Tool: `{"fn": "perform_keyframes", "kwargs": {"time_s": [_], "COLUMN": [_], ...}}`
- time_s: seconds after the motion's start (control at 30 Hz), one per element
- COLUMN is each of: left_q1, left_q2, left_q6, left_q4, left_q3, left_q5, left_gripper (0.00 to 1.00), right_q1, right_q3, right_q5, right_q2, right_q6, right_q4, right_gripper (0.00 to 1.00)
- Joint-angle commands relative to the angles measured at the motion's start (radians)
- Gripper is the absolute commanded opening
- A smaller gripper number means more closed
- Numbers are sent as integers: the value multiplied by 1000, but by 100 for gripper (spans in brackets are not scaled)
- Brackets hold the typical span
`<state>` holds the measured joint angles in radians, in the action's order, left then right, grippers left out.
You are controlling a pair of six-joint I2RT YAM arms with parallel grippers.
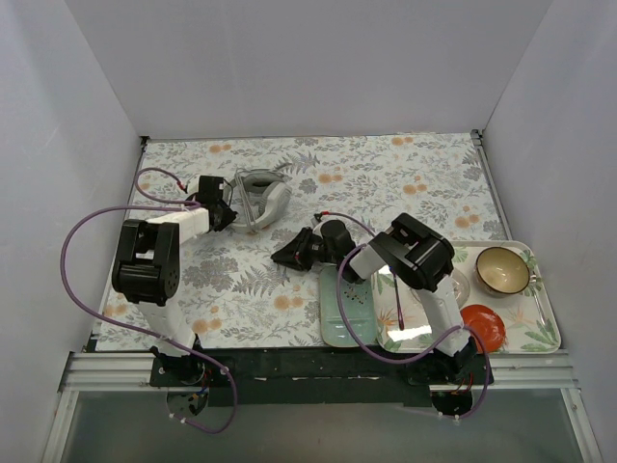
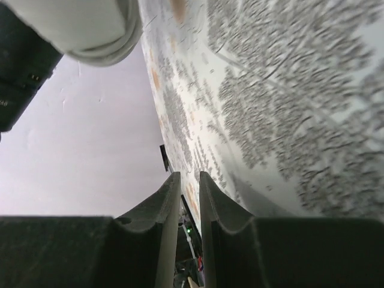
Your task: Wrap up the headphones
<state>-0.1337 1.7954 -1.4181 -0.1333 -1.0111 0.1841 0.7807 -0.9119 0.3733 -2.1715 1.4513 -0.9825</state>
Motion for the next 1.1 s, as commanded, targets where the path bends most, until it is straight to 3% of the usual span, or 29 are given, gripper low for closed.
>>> {"fn": "perform_keyframes", "kwargs": {"time_s": [0.0,0.33,0.5,0.8,0.93,0.97,1.07], "left_q1": [-1,-1,6,29,34,34,34], "left_q2": [1,97,116,96,67,61,41], "left_q6": [-24,10,11,36,67,86,137], "left_q4": [63,3,-6,-22,-23,-22,-23], "left_q3": [-40,-119,-141,-161,-165,-167,-172], "left_q5": [8,15,3,14,32,37,37], "left_gripper": [0,2,21,33,51,61,71], "right_q1": [2,2,2,0,-4,-9,-14], "right_q3": [27,38,51,59,70,71,84], "right_q5": [24,15,-11,-56,-79,-86,-137], "right_q2": [68,122,174,257,300,312,375], "right_q6": [-6,-45,-100,-195,-252,-268,-365], "right_q4": [-70,-87,-59,-12,7,13,62], "right_gripper": [27,27,27,27,27,27,27]}}
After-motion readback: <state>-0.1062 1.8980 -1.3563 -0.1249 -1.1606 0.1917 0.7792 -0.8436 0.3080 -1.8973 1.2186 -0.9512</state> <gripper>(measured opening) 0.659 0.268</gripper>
